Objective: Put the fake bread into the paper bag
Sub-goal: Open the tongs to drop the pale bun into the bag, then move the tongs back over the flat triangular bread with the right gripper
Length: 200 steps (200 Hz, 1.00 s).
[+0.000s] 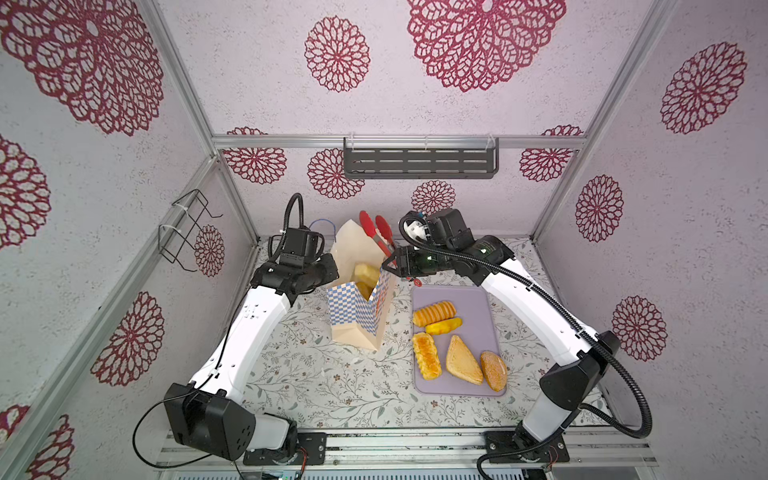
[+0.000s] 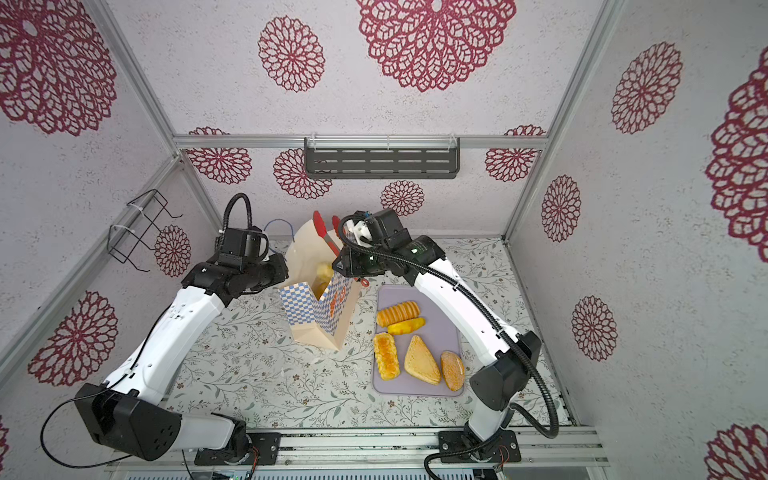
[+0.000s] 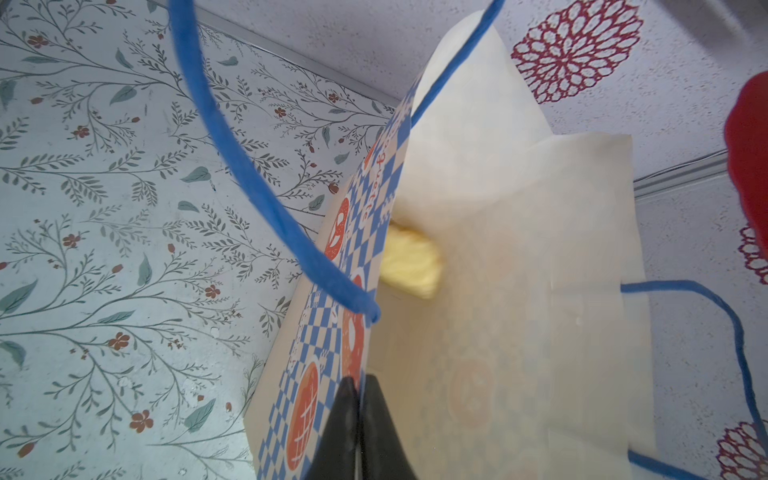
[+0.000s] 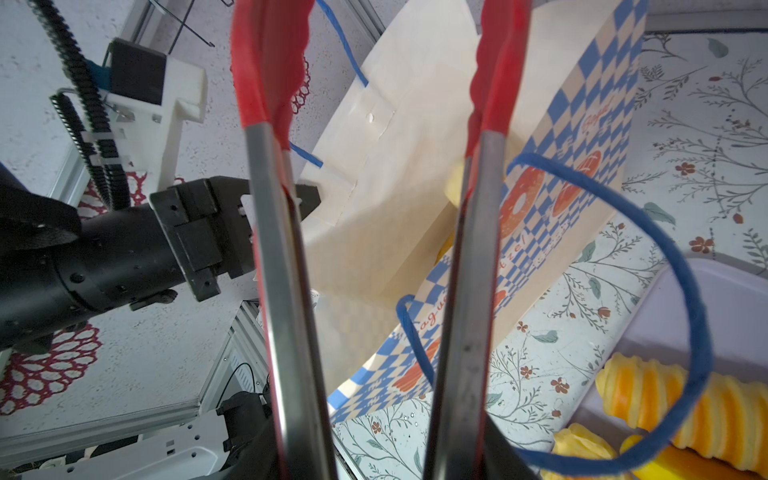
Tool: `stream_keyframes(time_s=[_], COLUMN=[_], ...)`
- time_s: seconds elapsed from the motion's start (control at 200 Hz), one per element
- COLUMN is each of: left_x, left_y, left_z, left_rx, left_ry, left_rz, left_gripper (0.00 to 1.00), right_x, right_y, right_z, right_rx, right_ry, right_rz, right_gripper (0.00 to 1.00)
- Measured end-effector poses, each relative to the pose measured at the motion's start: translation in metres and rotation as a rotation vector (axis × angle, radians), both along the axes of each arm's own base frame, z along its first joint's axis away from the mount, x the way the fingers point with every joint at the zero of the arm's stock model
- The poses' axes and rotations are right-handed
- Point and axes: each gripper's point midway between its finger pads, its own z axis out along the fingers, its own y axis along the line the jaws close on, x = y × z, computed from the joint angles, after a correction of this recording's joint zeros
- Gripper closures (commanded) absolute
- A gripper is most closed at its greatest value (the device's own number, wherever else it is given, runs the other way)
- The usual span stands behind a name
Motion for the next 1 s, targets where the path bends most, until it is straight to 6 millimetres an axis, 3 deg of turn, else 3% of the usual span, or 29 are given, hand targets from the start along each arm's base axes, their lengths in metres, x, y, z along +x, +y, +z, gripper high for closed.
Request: stream_keyframes(time_s=[0.225, 0.4, 0.505, 0.69, 0.806, 1.001], left_x=[0.000, 0.000, 0.001, 0.001, 0.001, -0.001], left_y=[0.000, 0.000, 0.000, 0.000, 0.000, 0.000], left_z=[0.000, 0.000, 0.001, 0.002, 0.002, 0.006], left_rx=[0.000, -0.002, -0.003, 0.000, 0.000, -0.001], left_ry=[-0.001, -0.001, -0.005, -0.009, -0.009, -0.021], left_rz=[0.001, 0.004, 0.005, 0.003, 0.002, 0.001], left_gripper=[0.91, 0.77, 0.61, 0.40, 0.30, 0.24], right_x=[0.001, -0.001, -0.005, -0.029, -0.054, -0.082], right_y=[-0.001, -0.021, -0.057, -0.155, -0.189, -0.211], right_z=[0.002, 0.019, 0.039, 0.056, 0.037, -0.043], right_rx=[-0.002, -0.011, 0.004, 0.007, -0.034, -0.175], right_ry=[-0.007, -0.040, -0.077, -0.128, -0.100, 0.082], right_rz=[-0.007, -0.049, -0.117, -0.317, -0.383, -0.412], right_gripper=[0.54, 0.54, 0.54, 0.54, 0.55, 0.55])
